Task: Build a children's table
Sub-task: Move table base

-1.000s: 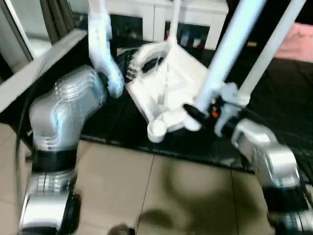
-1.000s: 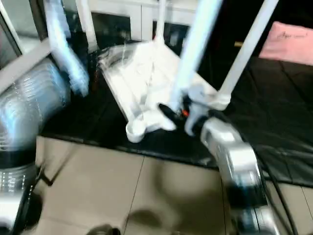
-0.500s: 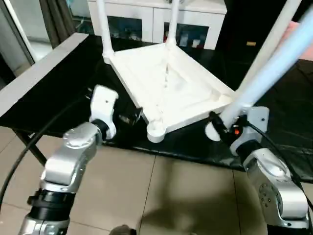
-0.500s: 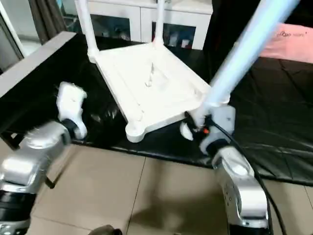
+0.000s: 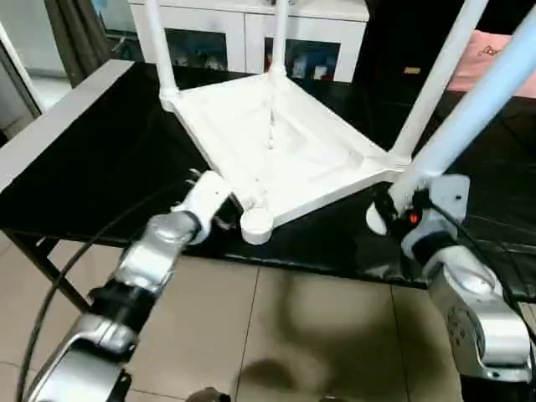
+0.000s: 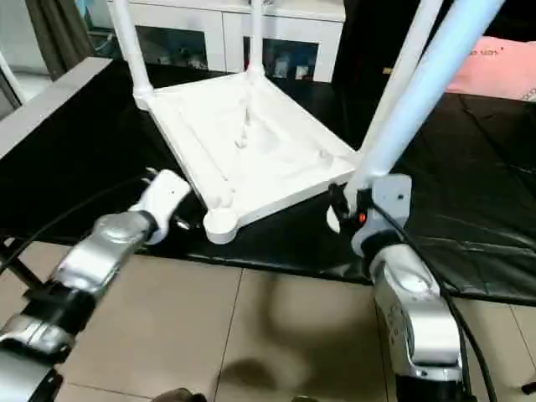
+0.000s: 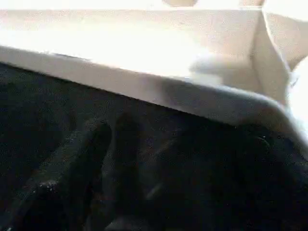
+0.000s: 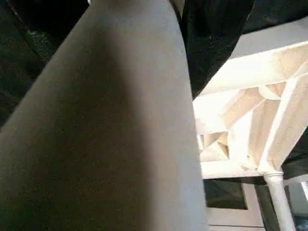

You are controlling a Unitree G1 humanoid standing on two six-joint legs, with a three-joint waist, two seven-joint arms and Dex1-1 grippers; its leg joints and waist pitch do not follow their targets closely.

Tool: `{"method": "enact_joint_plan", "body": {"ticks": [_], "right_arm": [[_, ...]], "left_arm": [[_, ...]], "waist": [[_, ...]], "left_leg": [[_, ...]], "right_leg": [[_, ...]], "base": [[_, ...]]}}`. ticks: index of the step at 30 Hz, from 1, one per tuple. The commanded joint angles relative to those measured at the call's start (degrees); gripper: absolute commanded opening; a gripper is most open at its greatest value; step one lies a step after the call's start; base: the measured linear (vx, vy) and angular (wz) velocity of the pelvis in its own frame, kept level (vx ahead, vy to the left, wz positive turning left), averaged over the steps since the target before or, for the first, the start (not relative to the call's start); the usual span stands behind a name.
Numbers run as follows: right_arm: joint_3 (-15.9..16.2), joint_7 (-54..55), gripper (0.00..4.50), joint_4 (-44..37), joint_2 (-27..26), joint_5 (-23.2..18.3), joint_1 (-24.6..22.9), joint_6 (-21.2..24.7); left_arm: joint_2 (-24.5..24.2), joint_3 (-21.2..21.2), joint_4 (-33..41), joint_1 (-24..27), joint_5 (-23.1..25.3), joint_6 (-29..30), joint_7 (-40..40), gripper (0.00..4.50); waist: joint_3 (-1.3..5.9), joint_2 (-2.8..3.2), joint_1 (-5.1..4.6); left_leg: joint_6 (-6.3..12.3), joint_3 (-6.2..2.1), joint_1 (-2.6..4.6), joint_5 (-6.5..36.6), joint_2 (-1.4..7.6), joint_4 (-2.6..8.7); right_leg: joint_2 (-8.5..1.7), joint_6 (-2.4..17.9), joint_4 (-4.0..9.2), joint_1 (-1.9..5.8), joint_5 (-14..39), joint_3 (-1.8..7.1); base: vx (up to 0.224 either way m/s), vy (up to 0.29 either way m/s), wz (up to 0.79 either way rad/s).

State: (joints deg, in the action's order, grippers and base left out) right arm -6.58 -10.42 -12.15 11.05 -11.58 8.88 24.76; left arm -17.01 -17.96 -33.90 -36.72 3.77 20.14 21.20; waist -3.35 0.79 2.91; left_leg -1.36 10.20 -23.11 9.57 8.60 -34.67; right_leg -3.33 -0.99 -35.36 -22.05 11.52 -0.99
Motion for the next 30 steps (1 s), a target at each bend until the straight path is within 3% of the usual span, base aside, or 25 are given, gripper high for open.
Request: {"method": "enact_joint_plan", "body": {"ticks": [1, 3, 4, 5, 7, 10, 12, 13, 14, 15, 17, 18, 20, 22, 25, 26, 27, 29, 30], "right_arm": [[-0.9, 0.4, 1.92, -0.2, 0.5, -0.2, 0.5, 0.1], [-1.2, 0.7, 1.92, -0.4, 0.6, -0.2, 0.6, 0.1], [-1.2, 0.7, 1.92, -0.4, 0.6, -0.2, 0.6, 0.1], [-1.4, 0.8, 1.92, -0.4, 0.6, -0.1, 0.6, 0.1], [-1.6, 0.9, 1.92, -0.4, 0.7, -0.1, 0.7, 0.1], [-1.7, 1.0, 1.92, -0.3, 0.7, 0.0, 0.9, 0.1], [-1.7, 1.1, 1.92, -0.3, 0.7, 0.0, 1.1, 0.1], [-1.6, 1.2, 1.92, -0.3, 0.7, 0.1, 1.2, 0.1], [-1.5, 1.2, 1.92, -0.3, 0.6, 0.1, 1.4, 0.1], [-1.4, 1.3, 1.92, -0.5, 0.6, 0.1, 1.5, 0.1], [-1.4, 1.4, 1.92, -0.8, 0.6, 0.1, 1.5, 0.1], [-1.7, 1.5, 1.92, -1.1, 0.6, 0.0, 1.3, 0.1], [-1.8, 1.5, 1.92, -1.2, 0.5, -0.1, 1.2, 0.1], [-2.1, 1.6, 1.92, -1.5, 0.4, -0.4, 1.0, 0.3], [-2.1, 1.7, 1.92, -1.8, 0.2, -0.5, 0.8, 0.4], [-1.8, 1.9, 1.92, -1.9, 0.2, -0.3, 0.9, 0.6], [-1.4, 2.5, 1.92, -2.0, 0.3, 0.6, 1.1, 0.7], [-1.0, 3.2, 1.92, -2.2, 0.1, 0.9, 1.3, 1.2], [-1.0, 3.2, 1.92, -2.4, 0.1, 0.8, 1.3, 1.4]], "left_arm": [[2.6, -1.8, -2.7, -2.5, 0.3, -2.6, 3.2, 4.5], [5.1, -3.0, -5.8, -4.5, 0.6, -4.9, 4.7, 4.5], [5.1, -3.0, -5.8, -4.5, 0.6, -4.9, 4.7, 4.5], [6.6, -3.5, -7.7, -5.8, 0.6, -6.1, 5.2, 4.5], [10.4, -3.6, -12.2, -8.5, 0.5, -9.0, 5.8, 4.5], [13.9, -3.1, -16.8, -11.0, 0.8, -13.3, 5.8, 4.5], [16.4, -1.5, -20.9, -12.8, 0.3, -15.9, 5.3, 4.5], [17.3, -0.4, -22.6, -13.6, -0.2, -17.3, 4.2, 4.5], [18.0, 0.8, -23.9, -14.2, -0.8, -18.3, 3.3, 4.5], [18.4, 2.4, -24.9, -14.8, -2.1, -19.3, 3.2, 4.5], [18.4, 4.8, -24.8, -15.1, -4.7, -19.3, 4.3, 4.5], [16.9, 6.9, -22.8, -14.5, -7.1, -19.0, 7.4, 4.5], [16.1, 7.7, -21.7, -13.9, -8.1, -19.0, 8.8, 4.5], [13.9, 9.4, -17.5, -11.8, -10.1, -18.1, 11.1, 4.5], [11.8, 12.1, -12.3, -9.0, -12.5, -17.7, 12.6, 4.5], [10.8, 13.9, -7.6, -6.8, -14.0, -15.8, 12.3, 4.5], [9.8, 15.6, -2.1, -4.4, -15.5, -13.6, 11.2, 4.5], [8.4, 18.2, 7.7, 0.1, -16.8, -10.3, 8.1, 4.5], [7.8, 18.4, 10.8, 1.7, -16.5, -9.6, 7.3, 4.5]], "waist": [[4.35, 0.91, 0.05], [4.33, 0.56, 0.38], [4.38, 0.95, 0.55], [4.46, 0.97, 0.68], [4.41, 0.59, 0.99], [4.55, 0.5, 1.43], [4.52, 0.37, 1.54], [4.56, 0.63, 1.62], [4.47, 0.34, 1.53], [4.5, 0.54, 1.63], [4.42, 0.3, 1.47], [4.41, 0.11, 1.31], [4.37, 0.39, 0.92], [4.26, 0.08, 0.59], [4.23, 0.38, 0.46], [4.19, 0.02, 0.32], [4.26, 0.09, 0.46], [4.34, 0.03, 0.25], [4.13, 0.01, 0.16]], "left_leg": [[-0.69, -1.96, 2.25, 12.2, 3.91, 4.36], [0.13, -1.87, 2.08, 10.9, 4.0, 4.38], [0.25, -1.85, 2.16, 10.6, 3.97, 4.27], [0.48, -1.8, 2.26, 10.3, 3.99, 4.19], [1.17, -1.74, 2.12, 10.0, 4.03, 4.13], [2.14, -1.71, 1.99, 8.6, 4.02, 3.89], [3.05, -1.68, 1.9, 8.2, 3.98, 3.8], [3.24, -1.75, 1.93, 8.5, 4.01, 3.74], [3.48, -1.72, 1.93, 9.0, 4.01, 3.76], [3.62, -1.76, 1.95, 9.2, 4.01, 3.7], [4.12, -1.76, 1.66, 8.8, 3.92, 3.77], [4.45, -1.68, 1.65, 8.7, 3.8, 3.71], [4.9, -1.63, 1.68, 8.9, 3.75, 3.68], [5.17, -1.6, 1.63, 9.2, 3.88, 3.81], [5.03, -1.56, 1.89, 9.6, 4.12, 3.95], [4.88, -1.48, 1.99, 10.4, 4.1, 3.98], [4.65, -1.63, 1.99, 10.3, 4.35, 4.05], [4.66, -1.56, 1.94, 8.9, 4.53, 4.06], [4.77, -1.37, 1.91, 9.5, 4.23, 4.02]], "right_leg": [[-4.48, 12.3, 3.85, 1.68, 2.5, 2.1], [-4.52, 13.2, 3.69, 1.95, 0.0, 2.01], [-4.59, 13.3, 3.72, 1.89, -0.4, 2.03], [-4.58, 13.6, 3.62, 1.98, -1.4, 2.01], [-4.88, 14.3, 3.74, 2.26, -1.9, 2.08], [-5.07, 14.6, 3.67, 2.48, -3.0, 2.07], [-5.1, 14.8, 3.72, 2.49, -3.6, 2.04], [-5.19, 15.0, 3.72, 2.57, -3.2, 2.02], [-5.17, 15.2, 3.89, 2.63, -2.4, 1.98], [-5.31, 15.4, 3.88, 2.71, -1.5, 1.98], [-5.24, 15.7, 3.88, 2.84, -0.9, 1.89], [-5.22, 15.9, 3.84, 2.74, -0.1, 1.85], [-5.07, 15.9, 3.98, 2.57, 1.6, 1.81], [-5.03, 16.0, 4.02, 2.55, 2.9, 1.79], [-4.86, 16.3, 3.93, 2.15, 4.0, 1.71], [-4.72, 16.0, 4.06, 2.06, 4.6, 1.72], [-4.97, 16.2, 3.79, 2.3, 4.4, 1.7], [-4.85, 16.3, 3.37, 2.11, 2.5, 1.63], [-4.69, 15.7, 3.77, 1.86, 4.0, 1.66]], "base": [[0.0, 0.0, 0.0], [0.0, 0.0, 0.0], [0.0, 0.0, 0.0], [0.0, 0.0, 0.0], [0.0, 0.0, 0.0], [0.0, 0.0, 0.0], [0.0, 0.0, 0.0], [0.0, 0.0, 0.0], [0.0, 0.0, 0.0], [0.0, 0.0, 0.0], [0.0, 0.0, 0.0], [0.0, 0.0, 0.0], [0.0, 0.0, 0.0], [0.0, 0.0, 0.0], [0.0, 0.0, 0.0], [0.0, 0.0, 0.0], [0.0, 0.0, 0.0], [0.0, 0.0, 0.0], [0.0, 0.0, 0.0]]}}
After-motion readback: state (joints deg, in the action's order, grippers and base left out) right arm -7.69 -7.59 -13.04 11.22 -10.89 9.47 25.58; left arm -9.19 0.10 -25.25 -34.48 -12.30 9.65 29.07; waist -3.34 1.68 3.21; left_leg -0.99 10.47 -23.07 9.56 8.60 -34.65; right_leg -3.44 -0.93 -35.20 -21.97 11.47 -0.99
